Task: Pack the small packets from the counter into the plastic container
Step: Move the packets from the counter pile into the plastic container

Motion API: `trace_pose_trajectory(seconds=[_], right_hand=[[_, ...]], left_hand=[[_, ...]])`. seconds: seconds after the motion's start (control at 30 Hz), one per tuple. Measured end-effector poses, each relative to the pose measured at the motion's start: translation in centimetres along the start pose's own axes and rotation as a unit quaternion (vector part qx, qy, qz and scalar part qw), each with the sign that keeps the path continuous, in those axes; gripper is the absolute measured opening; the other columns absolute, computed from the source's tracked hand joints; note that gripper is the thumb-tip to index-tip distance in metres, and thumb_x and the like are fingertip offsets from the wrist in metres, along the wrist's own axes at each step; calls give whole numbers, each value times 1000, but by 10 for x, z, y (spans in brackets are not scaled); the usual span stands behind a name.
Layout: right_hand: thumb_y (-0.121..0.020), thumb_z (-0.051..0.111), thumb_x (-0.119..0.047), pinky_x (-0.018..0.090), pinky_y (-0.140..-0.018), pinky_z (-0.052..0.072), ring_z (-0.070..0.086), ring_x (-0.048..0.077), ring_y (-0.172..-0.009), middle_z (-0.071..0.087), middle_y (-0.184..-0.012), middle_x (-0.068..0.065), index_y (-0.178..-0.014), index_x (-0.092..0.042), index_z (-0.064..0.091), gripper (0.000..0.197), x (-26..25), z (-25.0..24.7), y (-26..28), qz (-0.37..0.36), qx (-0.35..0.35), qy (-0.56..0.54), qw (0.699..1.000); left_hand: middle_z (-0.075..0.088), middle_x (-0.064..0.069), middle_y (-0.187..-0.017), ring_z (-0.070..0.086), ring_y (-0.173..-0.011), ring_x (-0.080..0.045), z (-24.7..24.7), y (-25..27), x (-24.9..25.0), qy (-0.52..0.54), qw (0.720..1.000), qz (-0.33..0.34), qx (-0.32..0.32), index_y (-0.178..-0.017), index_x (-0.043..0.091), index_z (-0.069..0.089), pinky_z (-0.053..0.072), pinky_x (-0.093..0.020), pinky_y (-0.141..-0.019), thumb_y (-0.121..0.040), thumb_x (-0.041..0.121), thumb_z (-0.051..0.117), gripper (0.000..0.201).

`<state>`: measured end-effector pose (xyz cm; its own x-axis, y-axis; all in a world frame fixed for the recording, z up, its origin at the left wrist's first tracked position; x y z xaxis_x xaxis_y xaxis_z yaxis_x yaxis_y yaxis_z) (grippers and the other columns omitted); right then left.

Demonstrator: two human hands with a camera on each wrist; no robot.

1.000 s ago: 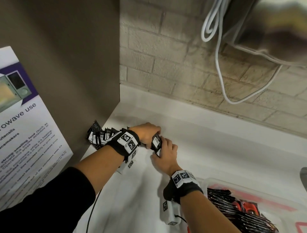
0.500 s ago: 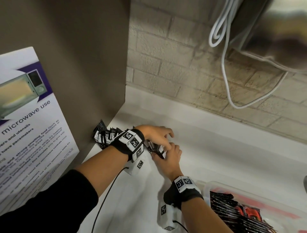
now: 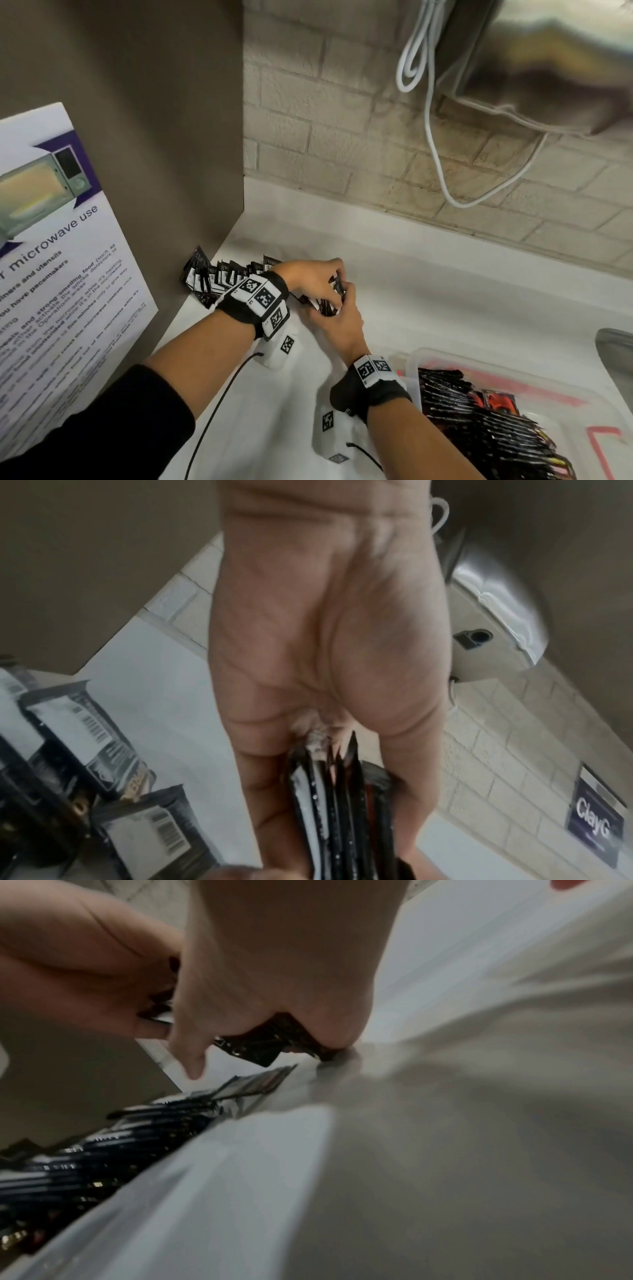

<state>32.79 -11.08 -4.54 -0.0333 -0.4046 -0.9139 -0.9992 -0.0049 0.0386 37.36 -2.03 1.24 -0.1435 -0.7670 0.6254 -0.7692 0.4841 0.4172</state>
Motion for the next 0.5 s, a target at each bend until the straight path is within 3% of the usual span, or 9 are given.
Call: trace_pose_trajectory(seconds=[0.1,0.17,0.2,0.27,0.33,0.37,0.43,0.5], right_hand=[[-79,75,-21,26,-82,53,67,14,-95,68,-102,-8,-114,-33,46,47,-7,-10,-6,0,25,-70,997],[-83,70,-15,24,-85,53,66,7,-99,67,-106,-10,-114,-37,50,42,-21,-18,-9,-1,37,-114,993],[-84,68,-16,25,-86,54,66,7,-99,68,-107,-8,-117,-33,53,40,-31,-22,-11,-4,41,-139,990],[-86,65,-15,31,-83,55,67,13,-95,69,-104,0,-119,-17,58,34,-54,-33,-16,-16,47,-183,982],[-87,61,-10,32,-75,57,67,17,-85,71,-92,9,-110,-6,64,23,-76,-45,-17,-19,37,-218,975],[-86,59,-6,30,-65,56,66,16,-74,69,-80,10,-97,-6,67,14,-85,-50,-16,-14,22,-240,970],[-83,54,-4,26,-49,44,56,14,-57,59,-59,3,-72,-12,65,18,-100,-58,-11,6,-14,-281,960],[-81,54,-8,28,-51,37,50,17,-56,53,-58,3,-69,-12,61,14,-110,-63,-5,44,-52,-324,944]], left_hand=[[62,1,-109,64,-98,-19,-15,9,7,70,996,18,53,-117,29,52,52,-36,-87,-79,56,74,52],[62,-1,-109,66,-94,-15,-25,21,15,149,985,39,72,-121,35,51,55,-33,-86,-69,72,70,67],[62,-3,-112,67,-97,-17,-29,26,21,192,977,54,78,-124,37,51,55,-34,-90,-65,73,70,71],[61,-9,-119,65,-109,-23,-34,38,28,292,949,91,77,-131,34,50,52,-38,-99,-65,57,71,73],[56,-13,-127,58,-120,-26,-35,47,34,326,934,127,66,-140,32,42,47,-38,-105,-67,33,69,78],[52,-11,-132,55,-124,-23,-33,51,38,309,938,144,62,-145,35,35,46,-38,-107,-67,23,68,87],[41,-3,-145,49,-131,-15,-29,55,50,250,951,173,60,-152,46,16,47,-34,-107,-64,12,73,110],[31,3,-155,51,-130,-14,-25,58,68,173,959,210,84,-151,55,-3,53,-34,-100,-60,16,86,133]])
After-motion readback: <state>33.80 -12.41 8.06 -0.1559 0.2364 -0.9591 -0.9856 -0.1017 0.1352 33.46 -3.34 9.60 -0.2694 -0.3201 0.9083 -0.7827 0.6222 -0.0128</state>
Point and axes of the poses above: each hand's wrist, its own y-axis away from the middle knuckle, its own z-axis out of the palm, x = y × z, the point moved 7 cm from there along -y, towards the middle knuckle
